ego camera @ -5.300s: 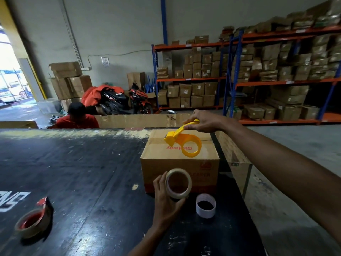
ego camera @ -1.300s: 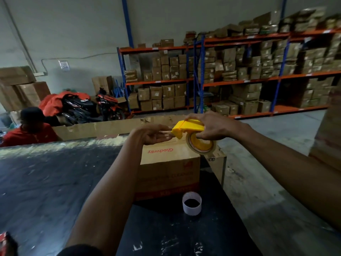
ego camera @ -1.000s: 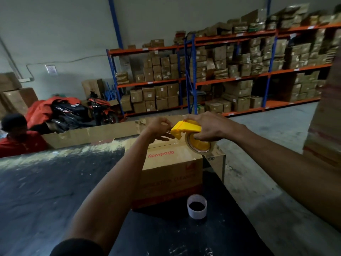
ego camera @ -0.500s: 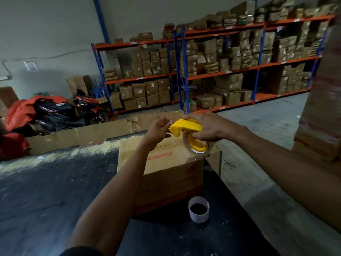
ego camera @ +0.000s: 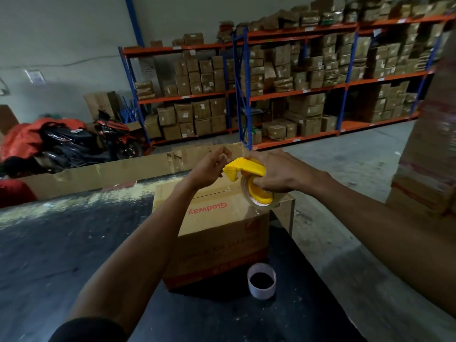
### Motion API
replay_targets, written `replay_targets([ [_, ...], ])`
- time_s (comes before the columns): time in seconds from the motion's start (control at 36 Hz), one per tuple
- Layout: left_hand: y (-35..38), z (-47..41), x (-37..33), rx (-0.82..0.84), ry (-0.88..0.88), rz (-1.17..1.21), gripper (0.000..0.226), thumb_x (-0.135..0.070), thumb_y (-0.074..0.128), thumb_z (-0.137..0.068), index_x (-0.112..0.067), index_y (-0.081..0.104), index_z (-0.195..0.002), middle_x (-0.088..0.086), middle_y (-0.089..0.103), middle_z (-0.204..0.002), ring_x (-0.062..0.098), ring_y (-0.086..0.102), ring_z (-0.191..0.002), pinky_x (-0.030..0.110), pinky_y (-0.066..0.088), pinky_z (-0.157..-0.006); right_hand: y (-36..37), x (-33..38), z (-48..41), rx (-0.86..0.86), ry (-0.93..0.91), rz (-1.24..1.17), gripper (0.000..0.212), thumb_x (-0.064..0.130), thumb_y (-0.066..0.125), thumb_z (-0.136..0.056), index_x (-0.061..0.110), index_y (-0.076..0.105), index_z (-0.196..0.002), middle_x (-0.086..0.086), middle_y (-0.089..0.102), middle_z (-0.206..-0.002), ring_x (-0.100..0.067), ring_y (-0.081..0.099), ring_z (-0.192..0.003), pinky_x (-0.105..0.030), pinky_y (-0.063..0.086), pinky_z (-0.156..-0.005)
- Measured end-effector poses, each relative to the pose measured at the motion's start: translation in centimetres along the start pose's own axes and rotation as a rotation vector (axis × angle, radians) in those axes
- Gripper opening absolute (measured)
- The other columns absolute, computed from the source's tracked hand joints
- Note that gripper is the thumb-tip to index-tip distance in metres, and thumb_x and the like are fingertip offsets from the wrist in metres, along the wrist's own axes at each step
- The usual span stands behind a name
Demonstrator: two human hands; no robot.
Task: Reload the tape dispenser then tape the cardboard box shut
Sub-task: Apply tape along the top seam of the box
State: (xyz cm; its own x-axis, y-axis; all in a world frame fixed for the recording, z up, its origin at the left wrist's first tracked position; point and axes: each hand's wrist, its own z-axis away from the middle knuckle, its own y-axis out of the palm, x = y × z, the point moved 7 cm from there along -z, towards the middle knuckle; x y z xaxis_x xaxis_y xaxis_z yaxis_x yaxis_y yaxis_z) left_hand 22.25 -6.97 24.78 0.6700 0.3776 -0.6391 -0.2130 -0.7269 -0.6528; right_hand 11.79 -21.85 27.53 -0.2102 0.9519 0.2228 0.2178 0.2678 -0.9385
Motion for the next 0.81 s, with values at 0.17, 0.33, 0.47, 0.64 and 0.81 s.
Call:
replay_targets([
  [0.17,0.1,-0.3,1.3,0.102,0.053,-0.032,0.008,-0.006,0.053,-0.101,-0.001,0.055,-0.107,0.0,0.06,-0.089,0.012,0.058,-0.074,0.032,0.048,-0.061,1.0,0.9,0.6,0.026,0.02,0.019,0.072,0.043,0.066,-0.082,0.038,0.035,-0.147,-0.009,0.055,-0.133,-0.031,0.054,-0.11,-0.041,0.049,-0.079],
  [0.33,0.6,-1.8,1.2,0.087,0.101,-0.17,0.004,-0.009,0.059,-0.098,-0.01,0.063,-0.097,-0.003,0.062,-0.078,0.004,0.06,-0.069,0.024,0.045,-0.062,1.0,1.7,0.8,0.048,0.056,0.014,0.068,0.041,0.064,-0.083,0.031,0.04,-0.146,-0.007,0.057,-0.117,-0.027,0.054,-0.097,-0.035,0.044,-0.07],
  [0.47,2.8,-2.8,3.0,0.14,0.056,-0.257,0.009,-0.005,0.06,-0.096,-0.008,0.063,-0.089,-0.011,0.057,-0.077,-0.002,0.054,-0.07,0.026,0.042,-0.067,3.0,2.5,1.0,0.024,0.085,0.082,0.049,0.046,0.063,-0.08,0.024,0.053,-0.123,-0.003,0.052,-0.092,-0.022,0.048,-0.078,-0.032,0.035,-0.06],
  [0.64,4.9,-2.3,6.4,0.184,-0.053,-0.242,0.009,-0.013,0.061,-0.098,-0.006,0.066,-0.098,-0.013,0.056,-0.082,0.008,0.053,-0.075,0.027,0.044,-0.068,5.9,1.5,0.7,0.092,0.186,0.06,0.041,0.06,0.059,-0.081,0.02,0.057,-0.091,-0.005,0.057,-0.087,-0.023,0.056,-0.075,-0.033,0.039,-0.057],
  [0.81,5.3,-1.7,9.6,0.125,-0.111,-0.254,0.006,-0.017,0.062,-0.096,-0.014,0.066,-0.094,0.007,0.068,-0.09,0.023,0.058,-0.078,0.04,0.048,-0.074,8.1,1.9,-0.2,0.082,0.231,0.109,0.048,0.065,0.047,-0.091,0.019,0.058,-0.1,-0.006,0.058,-0.097,-0.029,0.057,-0.089,-0.035,0.037,-0.066],
])
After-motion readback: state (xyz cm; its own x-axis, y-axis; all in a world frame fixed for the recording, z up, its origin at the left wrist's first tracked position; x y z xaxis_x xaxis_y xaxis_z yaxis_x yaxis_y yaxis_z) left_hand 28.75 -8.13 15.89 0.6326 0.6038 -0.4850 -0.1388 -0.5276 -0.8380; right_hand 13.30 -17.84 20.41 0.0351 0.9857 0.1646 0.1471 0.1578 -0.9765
